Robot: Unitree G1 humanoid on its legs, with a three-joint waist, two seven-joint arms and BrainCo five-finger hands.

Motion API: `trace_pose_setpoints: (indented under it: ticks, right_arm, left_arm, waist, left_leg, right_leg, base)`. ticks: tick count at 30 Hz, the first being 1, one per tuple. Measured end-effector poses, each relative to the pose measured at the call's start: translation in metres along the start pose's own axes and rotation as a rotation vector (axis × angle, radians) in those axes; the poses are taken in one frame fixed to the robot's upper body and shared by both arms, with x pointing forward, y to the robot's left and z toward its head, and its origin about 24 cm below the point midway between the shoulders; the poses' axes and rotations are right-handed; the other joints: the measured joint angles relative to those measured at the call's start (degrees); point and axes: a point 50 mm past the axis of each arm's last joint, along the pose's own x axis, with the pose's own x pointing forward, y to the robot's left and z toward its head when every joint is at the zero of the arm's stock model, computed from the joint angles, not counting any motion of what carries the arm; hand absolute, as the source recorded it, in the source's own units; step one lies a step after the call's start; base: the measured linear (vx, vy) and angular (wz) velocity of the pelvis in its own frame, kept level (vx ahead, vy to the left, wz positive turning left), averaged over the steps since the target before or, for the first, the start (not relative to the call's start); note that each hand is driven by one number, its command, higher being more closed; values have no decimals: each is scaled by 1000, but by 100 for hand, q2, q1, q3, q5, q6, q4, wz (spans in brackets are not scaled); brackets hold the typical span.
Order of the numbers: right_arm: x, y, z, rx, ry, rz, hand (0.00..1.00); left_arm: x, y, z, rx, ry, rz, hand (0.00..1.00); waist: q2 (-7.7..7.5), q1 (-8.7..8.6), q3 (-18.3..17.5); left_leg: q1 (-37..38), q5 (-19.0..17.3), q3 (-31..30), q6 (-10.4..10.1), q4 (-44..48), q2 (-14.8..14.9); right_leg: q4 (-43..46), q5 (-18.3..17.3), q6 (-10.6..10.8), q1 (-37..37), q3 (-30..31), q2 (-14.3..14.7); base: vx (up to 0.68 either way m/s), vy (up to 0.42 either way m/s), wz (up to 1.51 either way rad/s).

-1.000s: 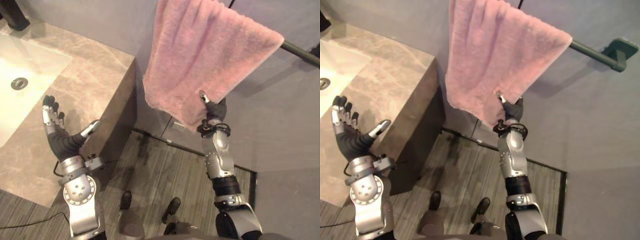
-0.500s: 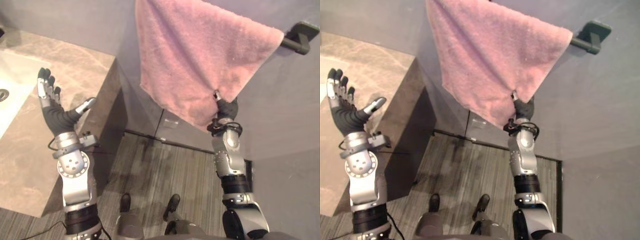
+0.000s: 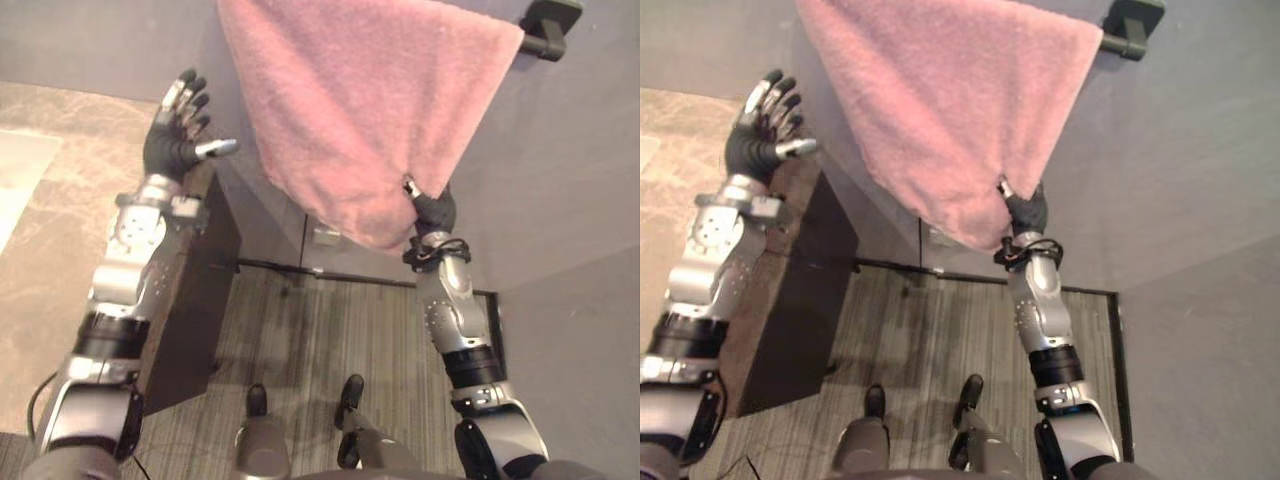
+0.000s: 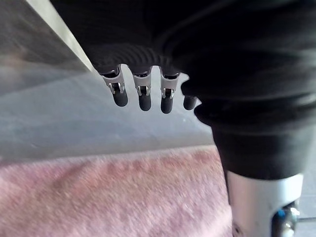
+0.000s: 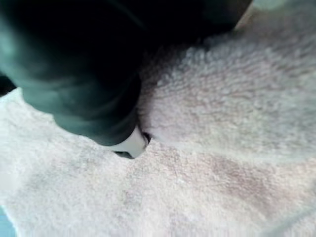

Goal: Organize washtable

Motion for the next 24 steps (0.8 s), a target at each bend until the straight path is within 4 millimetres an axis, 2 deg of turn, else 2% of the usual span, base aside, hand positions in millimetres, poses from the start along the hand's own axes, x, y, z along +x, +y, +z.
trace_pose_setpoints:
  ticks: [2,5,8,9,13,15,18,19,24]
  right_arm:
    - [0,12,3,23,-19,41,100]
    - [-1,23,4,38,-25,77,100]
    - [-1,33,7,55,-43,116,100]
    - [0,36,8,53,-45,128,100]
    - [4,42,9,51,-45,152,100]
    - [11,52,6,48,-28,178,100]
    - [16,61,6,41,-25,201,100]
    - [18,64,7,39,-28,210,0]
    - [20,62,7,26,-23,202,0]
  left_arm:
    - [9,-11,7,-15,-24,-37,0]
    - [26,-25,14,-34,-47,-58,0]
    - [42,-34,25,-64,-84,-38,0]
    - [46,-34,29,-71,-95,-14,100]
    - [52,-29,30,-76,-92,33,100]
    - [58,-26,31,-78,-82,53,100]
    - [64,-30,39,-99,-106,80,100]
    - [66,-30,42,-114,-118,95,100]
    - [67,-17,38,-172,-107,216,100]
  waist:
    - [17,-86,-4]
    - [33,-117,-6]
    - [131,-135,-30]
    - [157,-132,-29]
    - [163,-113,-27]
    - [166,-114,-25]
    - [172,-118,-21]
    - [178,-119,-17]
    - [259,-142,38]
  left_leg:
    - [-129,-78,1,-12,87,43]
    - [-320,-86,16,-64,289,89]
    - [-623,-161,-4,-148,664,233]
    - [-680,-209,-6,-182,758,290]
    - [-751,-236,2,-197,851,337]
    - [-786,-238,27,-192,897,328]
    - [-836,-241,28,-184,941,330]
    - [-863,-239,28,-182,945,327]
    - [-873,-237,13,-179,950,320]
  right_leg:
    - [0,-7,-2,-80,-10,28]
    - [0,-152,-64,-185,11,46]
    - [0,-187,-124,-341,11,151]
    - [0,-151,-174,-376,22,203]
    - [0,-113,-218,-439,58,253]
    - [-1,-77,-253,-484,117,238]
    - [-1,-56,-265,-520,149,237]
    - [-2,-45,-255,-551,152,236]
    - [-2,-41,-258,-558,149,235]
  base:
    - [-58,-26,-3]
    - [-13,-34,-5]
    - [19,-47,-11]
    - [46,-26,-14]
    - [43,3,-8]
    - [13,32,-10]
    - [7,37,-4]
    - [11,40,-3]
    - [20,41,-1]
